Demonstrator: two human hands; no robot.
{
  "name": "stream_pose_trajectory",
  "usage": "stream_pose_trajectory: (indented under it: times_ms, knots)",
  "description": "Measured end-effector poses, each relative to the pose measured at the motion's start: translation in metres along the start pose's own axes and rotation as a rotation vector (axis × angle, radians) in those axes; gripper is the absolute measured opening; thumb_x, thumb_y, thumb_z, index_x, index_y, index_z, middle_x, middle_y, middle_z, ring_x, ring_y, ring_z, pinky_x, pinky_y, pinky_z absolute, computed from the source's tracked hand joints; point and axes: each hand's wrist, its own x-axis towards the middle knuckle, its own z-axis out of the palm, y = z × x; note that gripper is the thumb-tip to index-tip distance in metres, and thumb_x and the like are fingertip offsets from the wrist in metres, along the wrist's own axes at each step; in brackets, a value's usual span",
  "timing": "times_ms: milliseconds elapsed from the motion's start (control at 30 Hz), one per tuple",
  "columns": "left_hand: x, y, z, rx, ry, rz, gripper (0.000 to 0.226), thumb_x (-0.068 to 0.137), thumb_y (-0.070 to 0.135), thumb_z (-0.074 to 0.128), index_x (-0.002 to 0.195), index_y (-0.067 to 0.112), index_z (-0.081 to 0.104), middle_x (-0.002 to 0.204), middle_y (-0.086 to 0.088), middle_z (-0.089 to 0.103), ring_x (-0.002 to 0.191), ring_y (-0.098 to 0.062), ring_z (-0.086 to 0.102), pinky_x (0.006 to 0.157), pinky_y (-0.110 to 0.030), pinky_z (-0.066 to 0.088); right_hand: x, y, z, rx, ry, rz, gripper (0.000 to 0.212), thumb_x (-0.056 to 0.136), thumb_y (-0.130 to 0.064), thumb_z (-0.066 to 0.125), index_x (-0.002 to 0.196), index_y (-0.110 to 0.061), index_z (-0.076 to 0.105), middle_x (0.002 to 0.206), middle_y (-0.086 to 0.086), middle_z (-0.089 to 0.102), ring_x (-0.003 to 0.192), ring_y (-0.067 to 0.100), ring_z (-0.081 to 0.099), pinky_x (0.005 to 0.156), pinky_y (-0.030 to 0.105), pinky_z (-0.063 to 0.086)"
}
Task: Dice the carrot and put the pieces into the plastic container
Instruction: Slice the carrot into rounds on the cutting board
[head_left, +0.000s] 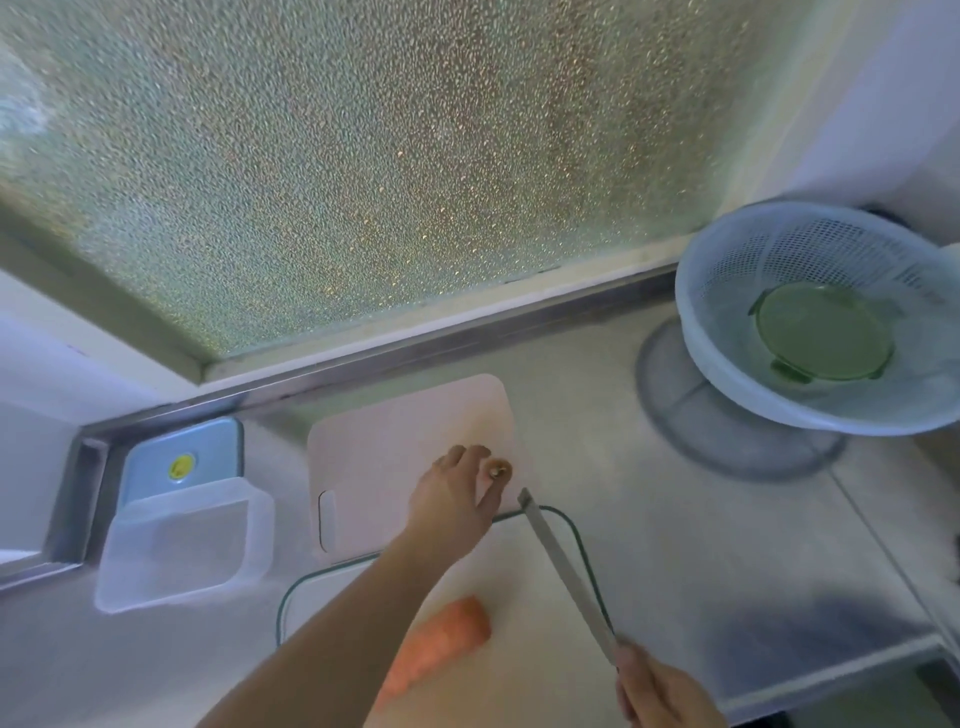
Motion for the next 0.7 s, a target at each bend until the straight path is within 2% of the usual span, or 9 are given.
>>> stream_pose_trajectory:
  times_ms: [100,167,233,333,400,433,467,567,700]
  knots:
    - [-0.054,-0.016,-0.009,-0.074,0.171,0.087,0.023,0.091,0.036,0.057,0.105,0.019,0.065,0.101,0.006,0.063,0.089,-0.023,0.064,0.074,-0.037,0.053,-0.01,-0.033,0.005,0.102,0.063,0.041,0.031,0.078,-0.06,0.051,0.059,-0.036,0.057,0.051,-0.01,0.056,0.056,-0.004,0.054,0.062,0.007,0.04]
    - [-0.096,-0.029,-0.01,-0.086,0.174,0.128,0.02,0.088,0.041,0.058,0.102,0.026,0.059,0.1,0.012,0.059,0.088,-0.016,0.061,0.072,-0.033,0.051,-0.013,-0.05,0.011,0.045,-0.036,0.004,0.031,0.088,-0.048,0.058,0.06,-0.034,0.055,0.056,-0.005,0.057,0.056,-0.002,0.051,0.063,0.006,0.04]
    - [-0.133,-0.037,-0.007,-0.072,0.09,0.206,0.032,0.083,0.045,0.065,0.109,0.029,0.059,0.107,0.012,0.06,0.091,-0.016,0.062,0.073,-0.032,0.053,-0.006,-0.06,0.009,-0.056,-0.182,0.062,0.03,0.093,-0.05,0.051,0.077,-0.026,0.059,0.07,-0.001,0.062,0.064,-0.001,0.053,0.071,0.007,0.041]
    - [-0.161,-0.042,0.003,-0.006,-0.039,0.264,0.058,0.075,0.049,0.068,0.128,0.029,0.054,0.124,0.007,0.056,0.098,-0.018,0.06,0.074,-0.03,0.056,-0.006,-0.075,0.017,-0.079,-0.384,0.105,0.062,0.077,-0.076,0.029,0.094,-0.025,0.059,0.09,-0.007,0.063,0.085,0.0,0.055,0.075,0.005,0.039]
    - [-0.163,-0.046,0.007,-0.024,-0.017,0.276,0.058,0.077,0.037,0.062,0.133,0.03,0.05,0.126,0.006,0.052,0.096,-0.019,0.058,0.07,-0.03,0.058,-0.007,-0.075,0.024,-0.051,-0.433,0.14,0.037,0.087,-0.065,0.038,0.099,-0.034,0.054,0.098,-0.016,0.057,0.093,-0.002,0.054,0.076,0.002,0.034]
    - [-0.163,-0.047,0.007,-0.044,0.008,0.287,0.058,0.078,0.032,0.061,0.134,0.032,0.048,0.125,0.006,0.052,0.094,-0.02,0.058,0.069,-0.03,0.057,-0.005,-0.076,0.026,-0.029,-0.448,0.177,0.021,0.094,-0.053,0.045,0.098,-0.034,0.054,0.098,-0.017,0.057,0.092,-0.003,0.055,0.075,0.003,0.034]
    - [-0.162,-0.049,0.006,-0.057,0.025,0.298,0.059,0.078,0.029,0.06,0.136,0.034,0.045,0.124,0.007,0.052,0.093,-0.019,0.058,0.067,-0.028,0.056,-0.004,-0.075,0.027,0.025,-0.465,0.205,0.018,0.096,-0.045,0.048,0.092,-0.03,0.058,0.089,-0.016,0.06,0.083,-0.003,0.057,0.071,0.006,0.036]
    - [-0.163,-0.053,0.006,-0.042,0.027,0.296,0.065,0.075,0.029,0.061,0.136,0.038,0.039,0.122,0.008,0.052,0.091,-0.018,0.056,0.064,-0.026,0.054,-0.001,-0.084,0.028,0.164,-0.461,0.279,0.044,0.096,-0.047,0.044,0.065,-0.017,0.051,0.047,-0.01,0.048,0.043,-0.001,0.042,0.047,0.011,0.031]
    - [-0.166,-0.06,0.014,0.023,-0.005,0.307,0.06,0.081,0.033,0.058,0.139,0.03,0.044,0.128,-0.001,0.053,0.092,-0.025,0.058,0.066,-0.032,0.056,-0.009,-0.098,0.034,0.0,-0.33,0.179,0.056,0.082,-0.064,0.033,0.05,-0.02,0.042,0.041,-0.013,0.049,0.046,-0.002,0.042,0.051,0.013,0.035]
